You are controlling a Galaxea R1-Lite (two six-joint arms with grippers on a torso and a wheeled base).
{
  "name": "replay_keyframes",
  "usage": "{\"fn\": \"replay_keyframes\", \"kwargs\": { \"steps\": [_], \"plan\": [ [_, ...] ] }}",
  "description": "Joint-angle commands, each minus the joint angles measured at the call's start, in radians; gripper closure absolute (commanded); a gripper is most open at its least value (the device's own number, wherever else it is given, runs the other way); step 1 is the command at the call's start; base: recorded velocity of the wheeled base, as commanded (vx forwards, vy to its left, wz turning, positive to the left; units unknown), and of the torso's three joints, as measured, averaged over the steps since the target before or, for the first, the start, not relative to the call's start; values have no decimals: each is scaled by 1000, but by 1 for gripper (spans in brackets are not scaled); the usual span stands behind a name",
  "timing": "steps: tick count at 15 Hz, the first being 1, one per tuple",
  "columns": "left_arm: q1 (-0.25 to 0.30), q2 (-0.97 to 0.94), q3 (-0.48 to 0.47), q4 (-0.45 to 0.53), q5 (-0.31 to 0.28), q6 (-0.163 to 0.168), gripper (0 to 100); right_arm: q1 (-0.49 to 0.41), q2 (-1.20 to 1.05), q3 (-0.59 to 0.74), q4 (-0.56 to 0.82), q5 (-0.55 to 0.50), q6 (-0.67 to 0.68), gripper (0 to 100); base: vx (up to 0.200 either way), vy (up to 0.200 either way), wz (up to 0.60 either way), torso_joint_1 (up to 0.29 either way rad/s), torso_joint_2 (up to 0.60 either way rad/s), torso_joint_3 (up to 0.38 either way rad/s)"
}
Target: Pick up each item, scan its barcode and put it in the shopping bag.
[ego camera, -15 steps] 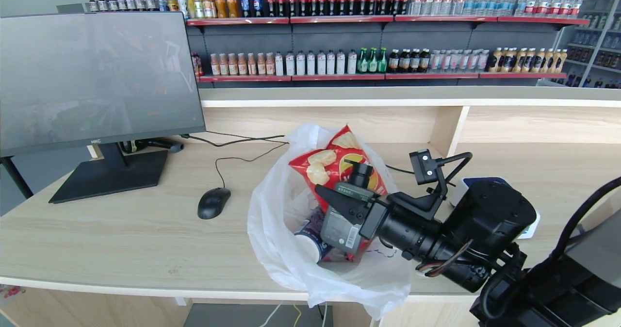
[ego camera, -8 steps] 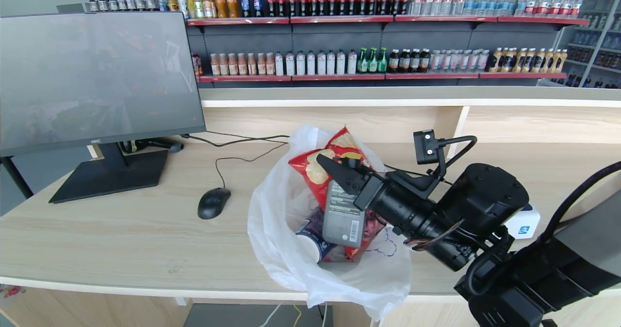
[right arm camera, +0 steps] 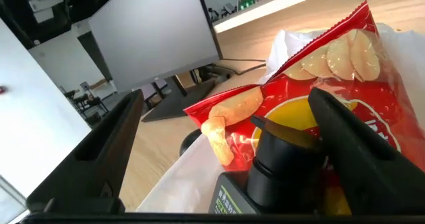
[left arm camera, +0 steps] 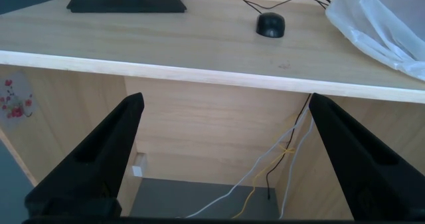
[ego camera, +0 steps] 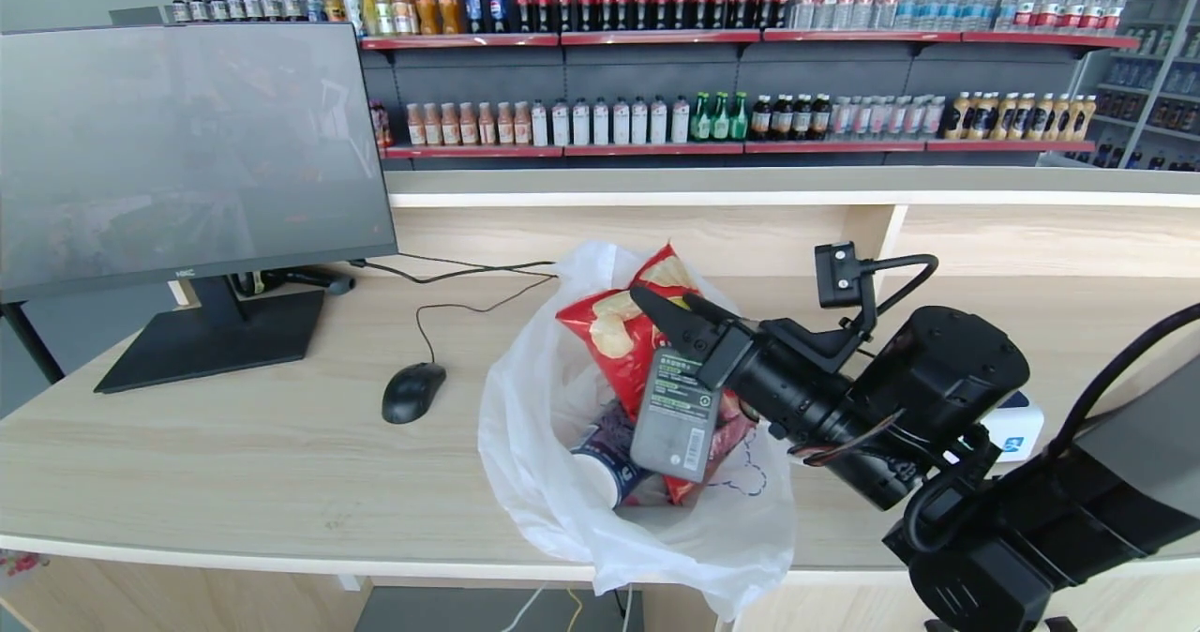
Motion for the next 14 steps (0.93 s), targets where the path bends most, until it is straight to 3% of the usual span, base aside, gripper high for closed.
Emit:
{"fn": "replay_keyframes", "kwargs": {
  "steps": [1,14],
  "plan": [
    [0,0,0,0,0,0,0,2,1,15,-1,-2,-5,0,0,0,0,0,0,0],
    [0,0,0,0,0,3,0,85,-67,109,-1,-7,-57,0,0,0,0,0,0,0]
  ]
}}
